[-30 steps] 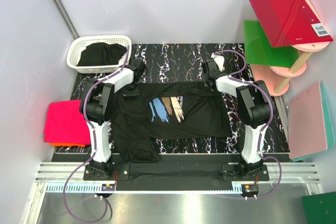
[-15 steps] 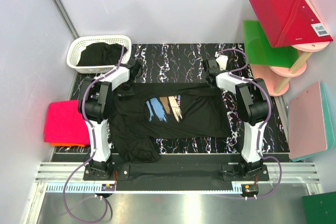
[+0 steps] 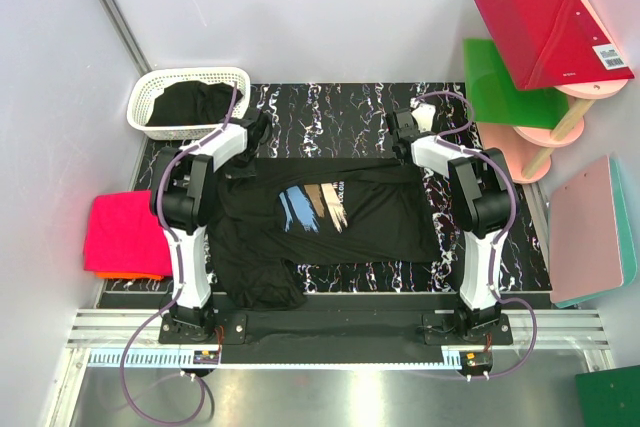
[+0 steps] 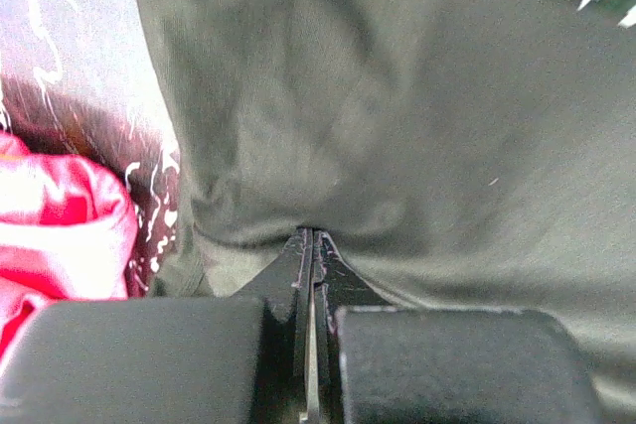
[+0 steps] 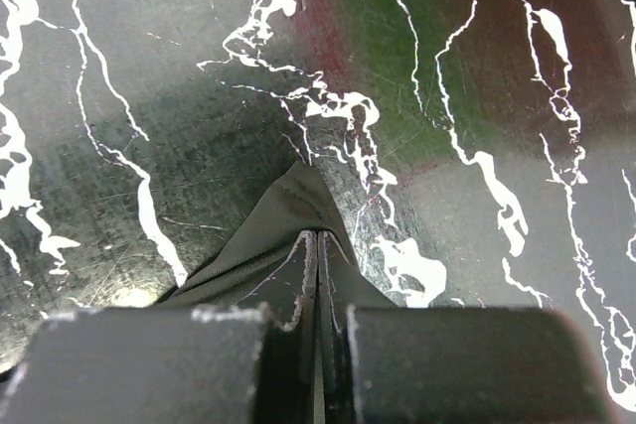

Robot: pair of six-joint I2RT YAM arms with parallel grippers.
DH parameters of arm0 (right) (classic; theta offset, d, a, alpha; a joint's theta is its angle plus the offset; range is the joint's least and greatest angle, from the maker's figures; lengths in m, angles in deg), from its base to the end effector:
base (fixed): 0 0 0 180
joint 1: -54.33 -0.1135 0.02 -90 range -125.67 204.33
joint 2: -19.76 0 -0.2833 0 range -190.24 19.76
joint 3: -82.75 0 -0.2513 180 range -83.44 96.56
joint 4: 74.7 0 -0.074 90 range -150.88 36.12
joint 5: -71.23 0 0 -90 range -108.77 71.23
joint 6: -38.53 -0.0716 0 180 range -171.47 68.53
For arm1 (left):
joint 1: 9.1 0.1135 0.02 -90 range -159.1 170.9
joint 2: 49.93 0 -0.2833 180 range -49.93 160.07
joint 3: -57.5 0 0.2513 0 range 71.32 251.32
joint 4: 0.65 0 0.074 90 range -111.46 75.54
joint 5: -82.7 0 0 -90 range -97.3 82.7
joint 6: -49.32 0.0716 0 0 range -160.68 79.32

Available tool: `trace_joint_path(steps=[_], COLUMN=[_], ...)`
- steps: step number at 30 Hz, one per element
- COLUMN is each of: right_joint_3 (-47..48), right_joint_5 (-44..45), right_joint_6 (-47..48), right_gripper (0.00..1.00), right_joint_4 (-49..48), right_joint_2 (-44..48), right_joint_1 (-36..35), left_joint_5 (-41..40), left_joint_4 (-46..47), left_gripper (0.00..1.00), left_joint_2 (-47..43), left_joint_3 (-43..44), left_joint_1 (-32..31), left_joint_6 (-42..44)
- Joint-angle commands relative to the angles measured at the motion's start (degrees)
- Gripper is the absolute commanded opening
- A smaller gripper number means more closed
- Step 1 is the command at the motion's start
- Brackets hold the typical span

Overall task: Fold and stack the t-shirts
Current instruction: Fold the flattened tshirt in 1/3 of the way

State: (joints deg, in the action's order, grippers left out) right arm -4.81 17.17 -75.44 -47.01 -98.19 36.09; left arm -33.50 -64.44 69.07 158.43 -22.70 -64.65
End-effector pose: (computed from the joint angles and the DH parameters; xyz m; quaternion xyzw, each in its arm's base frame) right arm 0.4487 0.1036 0.1499 0.1424 0.8966 -0.1650 0.3855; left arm 0.4116 -0.0671 0.1465 -0.1038 0.9661 0.1918 0.1382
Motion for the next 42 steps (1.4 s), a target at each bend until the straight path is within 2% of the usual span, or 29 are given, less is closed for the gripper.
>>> trace_joint_path(steps=[1, 14, 17, 18, 19, 20, 21, 22, 23, 24, 25, 27, 29, 30, 31, 32, 33, 42], right_joint_3=[3.4, 4.6, 2.1, -0.4, -1.9, -3.6, -7.0, -8.8, -10.7, -14.1, -15.4, -16.3, -16.1, -15.8, -15.6, -15.5, -14.7, -5.0], right_joint_5=[3.4, 3.2, 1.4, 0.6, -1.4, -2.9, -5.9, -7.9, -9.6, -12.1, -13.9, -17.3, -23.5, -25.9, -29.7, -30.7, -31.2, -33.8], right_joint_6=[-1.1, -0.1, 0.5, 0.8, 0.9, 1.1, 1.5, 1.7, 2.3, 1.8, 2.0, 2.4, 2.3, 2.3, 2.1, 1.8, 1.1, 1.7], right_gripper=[0.00, 0.00, 0.00, 0.03, 0.12, 0.21, 0.46, 0.60, 0.73, 0.89, 0.99, 1.00, 0.94, 0.86, 0.67, 0.01, 0.00, 0.00], right_joint_4=[0.6, 0.4, 0.3, -0.5, -1.2, -2.0, -3.6, -4.5, -6.8, -8.0, -9.2, -9.0, -8.0, -8.0, -7.8, -7.0, -6.4, 2.7], right_joint_2=[-0.5, 2.1, 6.7, 10.3, 12.5, 14.7, 19.4, 21.8, 24.0, 27.5, 28.9, 30.2, 29.8, 28.8, 28.2, 27.5, 26.0, 12.9], right_joint_1=[0.6, 0.6, 0.5, 0.5, 0.5, 0.5, 0.5, 0.5, 0.5, 0.5, 0.5, 0.5, 0.4, 0.3, 0.1, -0.5, -0.7, -5.4], left_joint_5=[-0.9, -1.7, -3.4, -3.8, -4.1, -4.1, -3.7, -2.6, -2.5, -2.0, 0.2, 1.6, 3.0, 3.5, 4.0, 4.0, 4.0, 2.7], left_joint_4=[1.5, 1.5, 2.4, 3.2, 5.4, 6.6, 7.9, 10.6, 11.7, 12.8, 14.2, 14.4, 13.7, 13.7, 13.4, 13.3, 13.3, 11.7], left_gripper=[0.00, 0.00, 0.00, 0.04, 0.10, 0.28, 0.44, 0.65, 0.99, 0.99, 0.99, 0.99, 0.95, 0.64, 0.37, 0.13, 0.00, 0.00], left_joint_2=[1.4, 5.0, 0.3, -1.7, -4.1, -9.3, -12.0, -14.9, -19.9, -22.0, -23.8, -25.8, -25.0, -24.3, -23.6, -22.2, -21.2, -10.8], left_joint_3=[4.3, 12.6, 9.8, 6.8, 4.9, 3.0, -0.9, -3.2, -5.1, -8.5, -9.9, -11.8, -12.1, -12.2, -12.1, -12.2, -12.2, -10.4], left_joint_1=[0.2, 0.2, -0.4, -0.6, -1.3, -1.7, -2.0, -2.4, -2.6, -2.7, -2.7, -3.0, -4.0, -4.3, -5.0, -5.4, -5.6, -5.7], left_joint_6=[0.8, 1.6, 0.9, 0.9, 1.1, 1.1, 1.5, 1.6, 1.6, 2.2, 2.4, 3.1, 3.1, 3.5, 3.3, 3.2, 3.2, 2.1])
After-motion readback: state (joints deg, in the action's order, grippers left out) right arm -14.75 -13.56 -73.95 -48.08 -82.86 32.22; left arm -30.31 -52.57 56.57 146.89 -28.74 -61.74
